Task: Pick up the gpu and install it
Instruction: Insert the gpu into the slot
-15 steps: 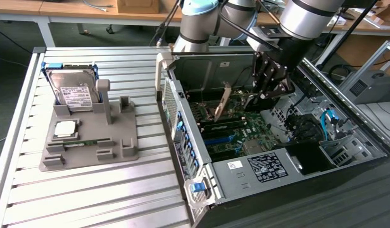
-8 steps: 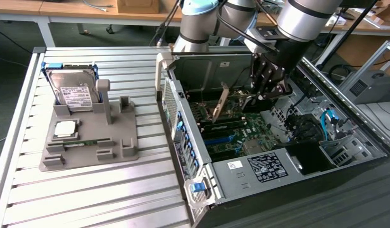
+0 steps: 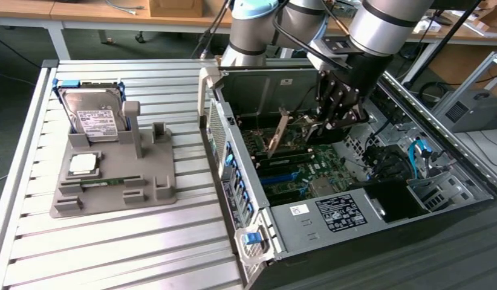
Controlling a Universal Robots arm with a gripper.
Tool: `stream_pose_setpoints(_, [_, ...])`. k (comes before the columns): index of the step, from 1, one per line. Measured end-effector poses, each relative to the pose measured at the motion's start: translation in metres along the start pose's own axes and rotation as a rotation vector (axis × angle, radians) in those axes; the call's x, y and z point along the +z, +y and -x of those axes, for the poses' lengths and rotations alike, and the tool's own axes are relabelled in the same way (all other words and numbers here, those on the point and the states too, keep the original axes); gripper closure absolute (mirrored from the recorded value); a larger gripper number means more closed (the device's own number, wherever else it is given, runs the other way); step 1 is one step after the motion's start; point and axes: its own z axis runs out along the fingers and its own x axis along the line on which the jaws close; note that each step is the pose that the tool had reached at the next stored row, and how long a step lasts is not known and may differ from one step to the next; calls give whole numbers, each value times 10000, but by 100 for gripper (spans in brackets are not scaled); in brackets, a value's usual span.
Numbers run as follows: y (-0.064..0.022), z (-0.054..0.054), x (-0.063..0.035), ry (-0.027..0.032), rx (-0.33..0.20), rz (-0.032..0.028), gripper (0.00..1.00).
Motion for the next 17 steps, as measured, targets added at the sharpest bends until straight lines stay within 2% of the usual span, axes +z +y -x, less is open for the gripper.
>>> stream_pose_setpoints(17, [116, -7, 74, 0, 0, 0, 73])
